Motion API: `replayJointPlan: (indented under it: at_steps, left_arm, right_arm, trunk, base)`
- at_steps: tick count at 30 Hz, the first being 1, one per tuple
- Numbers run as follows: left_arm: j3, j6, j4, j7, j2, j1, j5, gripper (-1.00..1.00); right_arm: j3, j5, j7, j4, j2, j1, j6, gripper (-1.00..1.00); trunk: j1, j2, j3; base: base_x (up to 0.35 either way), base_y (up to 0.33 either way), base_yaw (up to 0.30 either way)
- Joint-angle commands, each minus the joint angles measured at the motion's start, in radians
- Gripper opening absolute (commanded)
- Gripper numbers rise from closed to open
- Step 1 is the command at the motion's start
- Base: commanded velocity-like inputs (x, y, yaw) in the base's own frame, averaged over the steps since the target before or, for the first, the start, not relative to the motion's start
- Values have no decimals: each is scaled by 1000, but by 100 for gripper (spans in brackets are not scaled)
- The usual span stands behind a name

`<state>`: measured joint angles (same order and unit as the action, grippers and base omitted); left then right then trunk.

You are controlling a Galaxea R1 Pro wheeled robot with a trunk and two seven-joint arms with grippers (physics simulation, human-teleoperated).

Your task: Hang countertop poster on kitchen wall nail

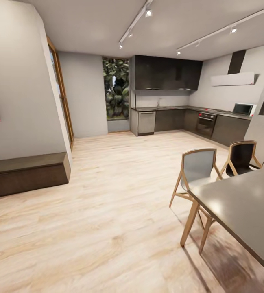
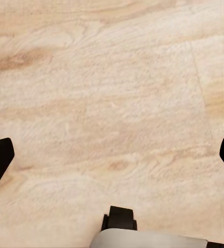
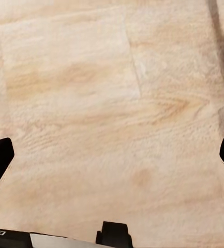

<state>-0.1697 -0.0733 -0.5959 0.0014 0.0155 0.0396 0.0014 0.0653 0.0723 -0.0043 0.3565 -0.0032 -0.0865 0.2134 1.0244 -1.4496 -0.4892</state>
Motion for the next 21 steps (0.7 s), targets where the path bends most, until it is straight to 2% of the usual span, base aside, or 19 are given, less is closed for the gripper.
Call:
replayJointPlan:
  at_steps: [1, 21]
  left_arm:
    - [-1, -2, -1, 0, 0, 0, 0, 100]
    - [-1, -2, -1, 0, 0, 0, 0, 100]
  right_arm:
    - [1, 7, 0, -1, -1, -1, 3, 100]
    - [5, 11, 1, 0, -4, -1, 3, 100]
  trunk:
    - [1, 0, -1]
    - [1, 0, -1]
  base:
    - [335, 143, 24]
    - [335, 138, 4]
